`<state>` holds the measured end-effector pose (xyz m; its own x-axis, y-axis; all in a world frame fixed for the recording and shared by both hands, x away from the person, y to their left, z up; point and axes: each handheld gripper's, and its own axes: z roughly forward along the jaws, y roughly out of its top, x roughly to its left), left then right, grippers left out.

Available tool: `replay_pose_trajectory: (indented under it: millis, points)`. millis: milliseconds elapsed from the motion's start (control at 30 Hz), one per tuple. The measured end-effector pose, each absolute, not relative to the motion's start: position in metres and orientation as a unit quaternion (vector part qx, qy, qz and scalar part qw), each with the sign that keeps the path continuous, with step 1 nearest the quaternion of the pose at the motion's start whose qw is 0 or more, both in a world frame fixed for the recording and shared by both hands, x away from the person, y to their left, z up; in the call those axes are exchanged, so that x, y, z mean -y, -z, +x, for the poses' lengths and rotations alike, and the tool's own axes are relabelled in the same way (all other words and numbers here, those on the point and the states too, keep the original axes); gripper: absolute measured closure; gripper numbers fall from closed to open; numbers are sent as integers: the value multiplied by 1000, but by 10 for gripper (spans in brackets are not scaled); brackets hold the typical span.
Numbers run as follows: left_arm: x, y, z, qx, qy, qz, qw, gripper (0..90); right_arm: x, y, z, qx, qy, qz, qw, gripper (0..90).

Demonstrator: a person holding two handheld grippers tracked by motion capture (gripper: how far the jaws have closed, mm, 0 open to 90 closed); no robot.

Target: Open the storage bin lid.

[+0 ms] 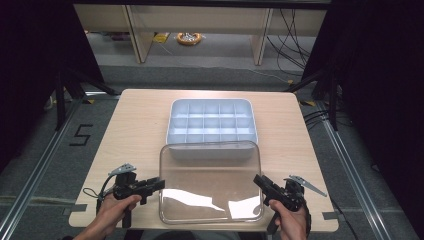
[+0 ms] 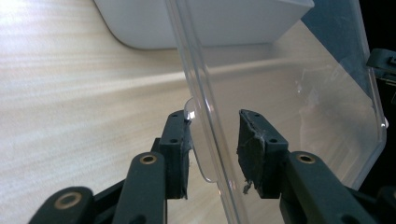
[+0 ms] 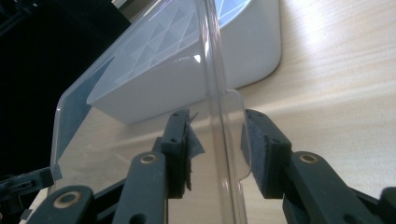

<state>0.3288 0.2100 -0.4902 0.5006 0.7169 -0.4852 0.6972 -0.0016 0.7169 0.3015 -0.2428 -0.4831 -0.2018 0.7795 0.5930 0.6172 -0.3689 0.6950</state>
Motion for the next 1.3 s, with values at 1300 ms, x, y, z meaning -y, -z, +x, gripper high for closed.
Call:
replay_pose_trajectory:
  millis: [1300]
  points:
    - [-199,510,329,-492,14,746,448,560,242,511,300,-601,-476,636,85,604]
